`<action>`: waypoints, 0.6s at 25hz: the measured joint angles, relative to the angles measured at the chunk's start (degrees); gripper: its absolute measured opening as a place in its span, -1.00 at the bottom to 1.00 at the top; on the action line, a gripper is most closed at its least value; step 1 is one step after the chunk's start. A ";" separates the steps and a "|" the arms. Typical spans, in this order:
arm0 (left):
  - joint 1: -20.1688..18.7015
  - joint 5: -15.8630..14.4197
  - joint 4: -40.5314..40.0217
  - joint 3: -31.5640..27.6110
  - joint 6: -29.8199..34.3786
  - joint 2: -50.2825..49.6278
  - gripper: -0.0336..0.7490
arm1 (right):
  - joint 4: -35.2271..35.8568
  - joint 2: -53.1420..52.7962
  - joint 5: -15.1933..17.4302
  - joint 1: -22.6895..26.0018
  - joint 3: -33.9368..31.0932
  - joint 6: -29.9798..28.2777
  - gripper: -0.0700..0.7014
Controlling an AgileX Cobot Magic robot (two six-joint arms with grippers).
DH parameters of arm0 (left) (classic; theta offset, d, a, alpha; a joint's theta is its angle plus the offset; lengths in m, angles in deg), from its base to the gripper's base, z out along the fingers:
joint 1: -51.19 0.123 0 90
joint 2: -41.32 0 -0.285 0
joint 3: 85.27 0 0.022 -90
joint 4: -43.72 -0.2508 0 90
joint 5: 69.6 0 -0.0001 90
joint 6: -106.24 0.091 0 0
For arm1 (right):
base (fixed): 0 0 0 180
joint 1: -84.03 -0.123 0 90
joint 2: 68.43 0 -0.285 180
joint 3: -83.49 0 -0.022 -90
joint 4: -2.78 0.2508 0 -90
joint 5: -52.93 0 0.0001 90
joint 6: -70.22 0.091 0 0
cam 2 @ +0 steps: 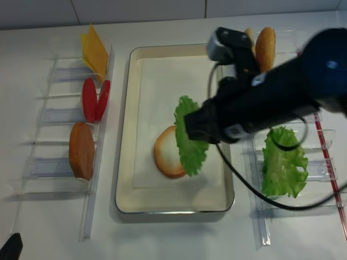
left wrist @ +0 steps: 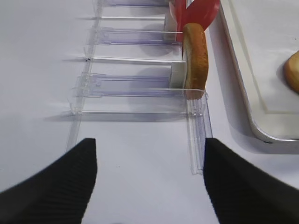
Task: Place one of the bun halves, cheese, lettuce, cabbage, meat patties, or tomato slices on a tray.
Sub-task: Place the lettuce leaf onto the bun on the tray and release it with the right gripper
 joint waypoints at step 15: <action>0.00 0.00 0.00 0.00 0.00 0.00 0.29 | 5.71 15.27 -3.32 -5.31 9.93 0.00 -0.65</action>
